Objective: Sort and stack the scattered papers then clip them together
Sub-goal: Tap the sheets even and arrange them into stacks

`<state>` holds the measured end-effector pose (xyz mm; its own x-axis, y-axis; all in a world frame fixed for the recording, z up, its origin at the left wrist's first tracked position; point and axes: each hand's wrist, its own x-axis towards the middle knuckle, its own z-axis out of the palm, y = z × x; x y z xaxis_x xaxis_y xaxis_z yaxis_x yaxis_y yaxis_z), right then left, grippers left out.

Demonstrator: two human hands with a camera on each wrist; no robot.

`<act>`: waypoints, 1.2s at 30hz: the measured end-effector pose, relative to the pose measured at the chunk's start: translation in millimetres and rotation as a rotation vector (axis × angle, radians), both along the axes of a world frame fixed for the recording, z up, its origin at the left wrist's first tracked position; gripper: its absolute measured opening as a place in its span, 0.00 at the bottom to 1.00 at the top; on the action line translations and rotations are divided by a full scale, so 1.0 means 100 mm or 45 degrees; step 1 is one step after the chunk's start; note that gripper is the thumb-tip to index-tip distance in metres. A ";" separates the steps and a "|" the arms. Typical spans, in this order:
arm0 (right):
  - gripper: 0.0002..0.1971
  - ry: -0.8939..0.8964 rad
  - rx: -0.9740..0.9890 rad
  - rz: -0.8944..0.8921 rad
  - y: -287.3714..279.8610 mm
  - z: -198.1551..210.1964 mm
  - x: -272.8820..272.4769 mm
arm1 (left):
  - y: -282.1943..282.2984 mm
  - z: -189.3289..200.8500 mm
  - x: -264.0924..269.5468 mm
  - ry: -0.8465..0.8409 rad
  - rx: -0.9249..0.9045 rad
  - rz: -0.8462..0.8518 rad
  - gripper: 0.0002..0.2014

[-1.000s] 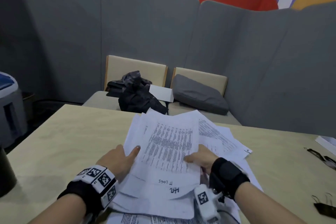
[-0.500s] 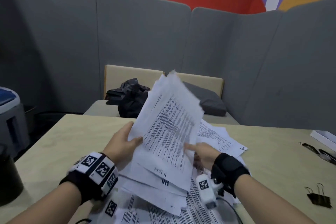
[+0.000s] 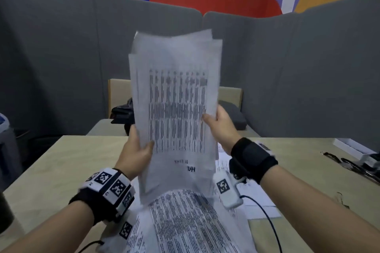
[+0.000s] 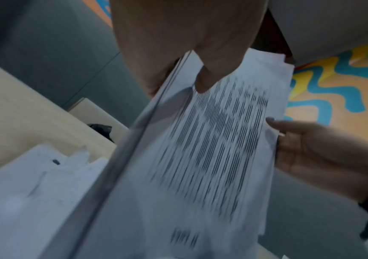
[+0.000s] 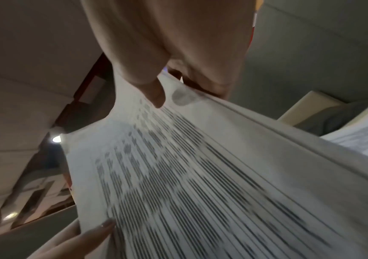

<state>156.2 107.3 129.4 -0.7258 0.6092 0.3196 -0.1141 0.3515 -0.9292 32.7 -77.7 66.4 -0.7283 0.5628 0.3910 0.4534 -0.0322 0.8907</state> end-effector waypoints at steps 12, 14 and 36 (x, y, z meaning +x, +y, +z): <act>0.11 -0.022 -0.077 -0.055 -0.01 -0.47 0.09 | 0.18 -0.07 0.16 -0.224 0.217 0.172 0.19; 0.12 0.036 -0.086 -0.082 -0.08 -0.51 0.05 | 0.24 -0.02 0.23 -0.134 0.290 0.245 0.17; 0.46 -0.065 1.277 -0.635 0.14 0.84 0.23 | 0.12 0.39 -0.05 0.546 -0.060 0.216 0.08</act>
